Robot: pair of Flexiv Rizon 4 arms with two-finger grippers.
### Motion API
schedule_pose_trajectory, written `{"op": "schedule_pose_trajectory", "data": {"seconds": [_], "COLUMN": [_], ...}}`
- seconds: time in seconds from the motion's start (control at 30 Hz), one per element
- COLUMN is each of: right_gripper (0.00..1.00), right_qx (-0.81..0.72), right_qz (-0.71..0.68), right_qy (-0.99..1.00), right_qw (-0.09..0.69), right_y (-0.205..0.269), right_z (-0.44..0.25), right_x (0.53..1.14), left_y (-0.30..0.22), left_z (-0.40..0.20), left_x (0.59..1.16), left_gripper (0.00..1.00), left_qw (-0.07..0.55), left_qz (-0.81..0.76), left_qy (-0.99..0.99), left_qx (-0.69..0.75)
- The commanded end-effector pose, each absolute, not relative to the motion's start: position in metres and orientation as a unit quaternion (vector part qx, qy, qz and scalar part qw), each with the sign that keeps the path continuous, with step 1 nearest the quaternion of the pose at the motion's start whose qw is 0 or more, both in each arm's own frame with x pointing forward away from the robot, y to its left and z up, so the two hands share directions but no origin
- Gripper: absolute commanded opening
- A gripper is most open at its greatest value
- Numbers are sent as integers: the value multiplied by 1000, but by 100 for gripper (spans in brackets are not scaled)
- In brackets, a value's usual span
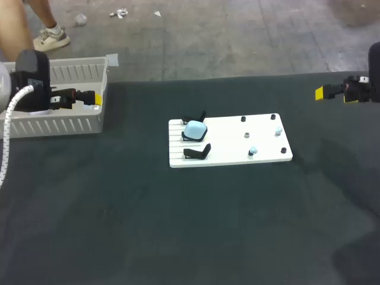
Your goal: Pick up each earbud case from the left stands, insert the matching earbuds, close the lid, and place the case in the box.
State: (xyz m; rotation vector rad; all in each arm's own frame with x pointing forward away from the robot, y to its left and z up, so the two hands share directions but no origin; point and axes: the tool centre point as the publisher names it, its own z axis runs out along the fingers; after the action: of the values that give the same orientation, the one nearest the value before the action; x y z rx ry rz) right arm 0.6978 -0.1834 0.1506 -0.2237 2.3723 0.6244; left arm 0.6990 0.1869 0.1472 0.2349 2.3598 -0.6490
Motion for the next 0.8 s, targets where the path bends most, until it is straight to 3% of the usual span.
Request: {"op": "schedule_pose_trajectory", "data": {"seconds": [0.03, 0.37, 0.6, 0.8], "right_gripper": [100, 100, 100, 100], "right_qx": [-87, -87, -87, -87], "right_qz": [240, 240, 240, 240], "right_qy": [908, 908, 908, 908], "right_qw": [333, 333, 333, 333], "right_y": [-184, -184, -184, -184], "right_z": [150, 150, 150, 150], "right_x": [699, 699, 699, 699], "left_y": [185, 185, 173, 169], "left_z": [149, 149, 156, 158], "left_x": [700, 700, 700, 701], "left_gripper": [100, 100, 100, 100], "left_qw": [331, 331, 438, 471], "left_qz": [-244, -244, -364, -405], "left_qy": [907, 907, 758, 654], "left_qx": [88, 88, 319, 431]}}
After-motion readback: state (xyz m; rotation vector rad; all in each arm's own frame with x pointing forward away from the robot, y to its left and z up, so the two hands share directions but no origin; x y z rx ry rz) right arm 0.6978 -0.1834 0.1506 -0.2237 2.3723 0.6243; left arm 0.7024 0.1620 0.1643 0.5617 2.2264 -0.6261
